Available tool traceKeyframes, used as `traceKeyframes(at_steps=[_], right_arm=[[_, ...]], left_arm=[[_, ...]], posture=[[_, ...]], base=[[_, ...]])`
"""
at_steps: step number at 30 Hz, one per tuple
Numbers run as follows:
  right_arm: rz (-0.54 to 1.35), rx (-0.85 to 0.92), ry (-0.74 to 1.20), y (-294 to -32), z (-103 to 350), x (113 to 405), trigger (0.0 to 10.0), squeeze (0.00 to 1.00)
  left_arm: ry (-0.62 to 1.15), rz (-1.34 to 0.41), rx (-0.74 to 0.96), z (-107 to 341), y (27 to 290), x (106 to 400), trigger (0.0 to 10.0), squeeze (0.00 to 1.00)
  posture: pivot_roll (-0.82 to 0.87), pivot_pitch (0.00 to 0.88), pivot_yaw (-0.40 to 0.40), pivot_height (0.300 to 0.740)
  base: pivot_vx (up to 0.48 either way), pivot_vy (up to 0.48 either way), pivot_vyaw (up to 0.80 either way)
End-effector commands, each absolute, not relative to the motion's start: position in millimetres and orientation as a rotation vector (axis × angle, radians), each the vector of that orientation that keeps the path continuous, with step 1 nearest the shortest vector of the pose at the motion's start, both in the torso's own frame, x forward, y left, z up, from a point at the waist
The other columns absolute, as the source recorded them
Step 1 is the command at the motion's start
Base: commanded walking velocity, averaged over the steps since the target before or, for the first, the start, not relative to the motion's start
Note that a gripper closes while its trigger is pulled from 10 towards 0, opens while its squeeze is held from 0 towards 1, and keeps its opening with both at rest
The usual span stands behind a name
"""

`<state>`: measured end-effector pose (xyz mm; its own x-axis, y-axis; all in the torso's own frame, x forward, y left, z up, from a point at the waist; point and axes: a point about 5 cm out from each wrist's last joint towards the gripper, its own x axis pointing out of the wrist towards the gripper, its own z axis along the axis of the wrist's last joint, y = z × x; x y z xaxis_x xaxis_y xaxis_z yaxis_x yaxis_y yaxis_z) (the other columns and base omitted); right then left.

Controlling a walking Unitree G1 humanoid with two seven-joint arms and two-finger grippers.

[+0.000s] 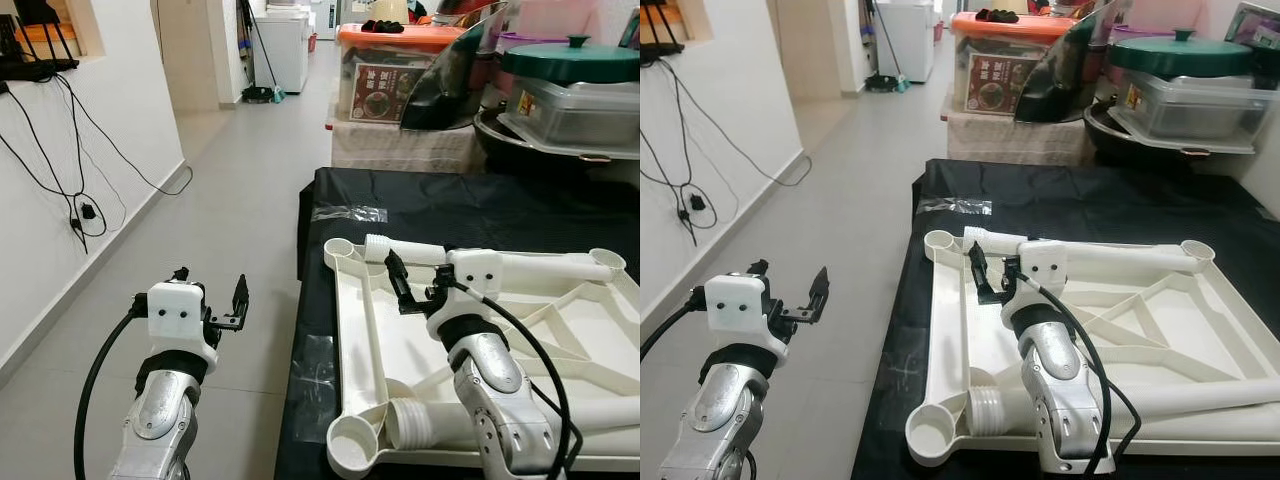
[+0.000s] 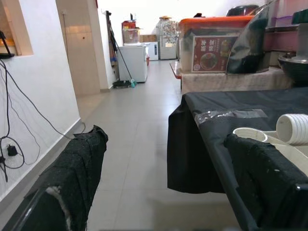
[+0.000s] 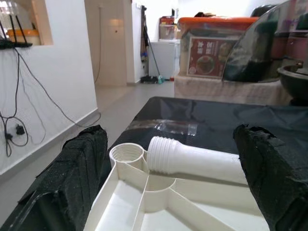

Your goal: Building children table

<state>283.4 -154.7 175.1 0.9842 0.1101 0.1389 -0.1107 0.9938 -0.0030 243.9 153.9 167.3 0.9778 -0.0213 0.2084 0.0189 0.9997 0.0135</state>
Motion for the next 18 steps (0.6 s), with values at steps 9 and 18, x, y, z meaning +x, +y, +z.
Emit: traceKeyframes(at_steps=[9,18], right_arm=[[0.215,0.049,-0.07,-136,177,292,10.0,0.0],[0.481,0.003,-0.04,-88,189,305,10.0,0.0]], left_arm=[[-0.091,0.21,0.093,148,190,238,10.0,0.0],[-0.068,0.319,0.113,146,205,238,10.0,0.0]], posture=[[0.06,0.0,-0.067,0.74],[0.09,0.0,-0.085,0.74]], base=[[0.0,0.0,0.0],[0.0,0.0,0.0]])
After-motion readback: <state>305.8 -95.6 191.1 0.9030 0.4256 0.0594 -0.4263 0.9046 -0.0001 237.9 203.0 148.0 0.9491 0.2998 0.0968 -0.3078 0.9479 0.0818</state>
